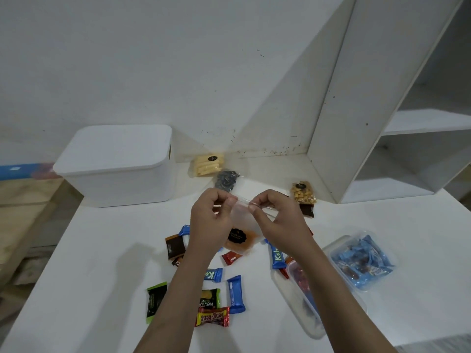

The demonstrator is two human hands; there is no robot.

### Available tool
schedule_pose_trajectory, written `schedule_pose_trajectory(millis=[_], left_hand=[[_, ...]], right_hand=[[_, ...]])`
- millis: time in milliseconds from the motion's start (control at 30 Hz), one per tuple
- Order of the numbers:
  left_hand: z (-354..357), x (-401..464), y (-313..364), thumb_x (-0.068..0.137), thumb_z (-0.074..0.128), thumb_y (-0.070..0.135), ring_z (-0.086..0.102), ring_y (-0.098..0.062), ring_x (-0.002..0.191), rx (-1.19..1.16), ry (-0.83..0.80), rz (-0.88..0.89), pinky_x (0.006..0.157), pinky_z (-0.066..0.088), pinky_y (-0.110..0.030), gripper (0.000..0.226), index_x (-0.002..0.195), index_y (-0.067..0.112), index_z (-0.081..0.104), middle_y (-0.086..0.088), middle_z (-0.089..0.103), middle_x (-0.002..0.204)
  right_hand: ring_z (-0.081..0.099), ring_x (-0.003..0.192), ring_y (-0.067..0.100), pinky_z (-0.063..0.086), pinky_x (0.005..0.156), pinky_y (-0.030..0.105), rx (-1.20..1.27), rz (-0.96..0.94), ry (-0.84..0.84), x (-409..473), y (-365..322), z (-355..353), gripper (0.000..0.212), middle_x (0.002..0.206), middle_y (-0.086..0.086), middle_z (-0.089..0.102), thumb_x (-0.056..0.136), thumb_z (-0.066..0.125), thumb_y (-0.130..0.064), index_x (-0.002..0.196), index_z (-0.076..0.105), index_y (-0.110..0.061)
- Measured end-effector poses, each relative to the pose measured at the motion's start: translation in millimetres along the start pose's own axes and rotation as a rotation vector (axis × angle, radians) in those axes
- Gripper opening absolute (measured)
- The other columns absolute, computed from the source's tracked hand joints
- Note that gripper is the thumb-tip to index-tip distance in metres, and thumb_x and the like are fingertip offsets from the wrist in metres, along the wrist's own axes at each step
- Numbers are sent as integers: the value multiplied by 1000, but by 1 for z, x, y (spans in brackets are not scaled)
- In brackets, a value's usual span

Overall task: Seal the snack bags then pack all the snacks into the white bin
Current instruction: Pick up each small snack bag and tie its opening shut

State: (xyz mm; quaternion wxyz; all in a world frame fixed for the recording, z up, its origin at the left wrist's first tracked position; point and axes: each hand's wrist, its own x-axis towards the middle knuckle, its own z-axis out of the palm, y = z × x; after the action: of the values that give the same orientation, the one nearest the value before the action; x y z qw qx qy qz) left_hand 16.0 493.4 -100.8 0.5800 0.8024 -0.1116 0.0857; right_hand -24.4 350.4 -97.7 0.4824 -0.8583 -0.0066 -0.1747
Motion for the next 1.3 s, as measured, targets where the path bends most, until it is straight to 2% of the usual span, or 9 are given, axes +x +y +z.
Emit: schedule_pose_trajectory(millis=[233, 400, 500, 667, 833, 1000, 1133, 1233, 1300], left_hand=[[-2, -3, 5, 88, 52, -5, 55, -9, 78, 51, -13, -16, 65, 40, -8, 30, 72, 20, 49, -1, 59, 79], [-4, -7, 11, 87, 56, -2, 55, -13, 76, 77, -57, 38, 63, 41, -8, 19, 76, 13, 52, -6, 59, 78], [-6, -10, 16, 87, 56, 0, 54, -9, 74, 73, -59, 62, 64, 41, -8, 30, 72, 25, 49, 2, 56, 75], [-10, -16, 21, 87, 56, -1, 53, -7, 73, 66, -67, 77, 63, 40, -10, 34, 70, 27, 47, 5, 56, 74], [-18, -18, 25, 90, 56, 4, 55, -7, 78, 86, -134, 84, 66, 40, -6, 15, 79, 15, 55, 5, 59, 78], [-29, -20, 29, 91, 55, 6, 55, -1, 79, 114, -210, 102, 69, 41, -3, 18, 78, 19, 57, 8, 61, 79], [-32, -23, 26, 89, 57, 5, 55, 1, 77, 119, -195, 106, 67, 40, -3, 17, 76, 15, 60, 8, 63, 76], [-36, -21, 25, 88, 60, 5, 57, 0, 75, 82, -156, 65, 66, 41, -5, 18, 74, 17, 62, 6, 65, 76], [-40, -18, 25, 88, 60, 5, 61, -6, 79, 43, -115, 34, 69, 44, -12, 21, 72, 19, 62, 3, 67, 78]], right_hand=[[57, 80, 3, 47, 72, 17, -59, -27, -17, -2, -9, 3, 3, 81, -8, 64, 86, 64, -18, 87, 65, -15], [58, 79, 7, 49, 74, 26, -177, -123, -14, -4, -15, 4, 7, 82, -7, 65, 85, 65, -22, 87, 66, -15], [58, 77, 7, 48, 72, 25, -162, -142, 9, -5, -19, 3, 6, 79, -5, 65, 85, 66, -18, 82, 66, -13], [59, 78, 7, 49, 74, 26, -78, -105, -9, -8, -22, 2, 7, 76, -5, 65, 82, 64, -18, 77, 64, -13], [59, 76, 11, 47, 72, 25, -5, -67, 4, -13, -26, 4, 10, 72, -2, 63, 81, 62, -17, 74, 63, -10], [59, 75, 10, 46, 71, 21, 53, 5, -31, -16, -30, 2, 12, 70, -1, 64, 83, 65, -12, 71, 64, -10], [60, 75, 11, 47, 70, 22, 96, 58, -56, -19, -30, 4, 14, 69, -3, 65, 82, 67, -14, 68, 65, -14], [62, 77, 11, 51, 72, 26, 80, 80, -94, -19, -30, 4, 11, 75, -3, 68, 83, 68, -22, 75, 68, -15], [64, 79, 10, 52, 72, 25, 93, 104, -106, -18, -30, -1, 12, 78, -3, 69, 83, 69, -24, 77, 68, -15]])
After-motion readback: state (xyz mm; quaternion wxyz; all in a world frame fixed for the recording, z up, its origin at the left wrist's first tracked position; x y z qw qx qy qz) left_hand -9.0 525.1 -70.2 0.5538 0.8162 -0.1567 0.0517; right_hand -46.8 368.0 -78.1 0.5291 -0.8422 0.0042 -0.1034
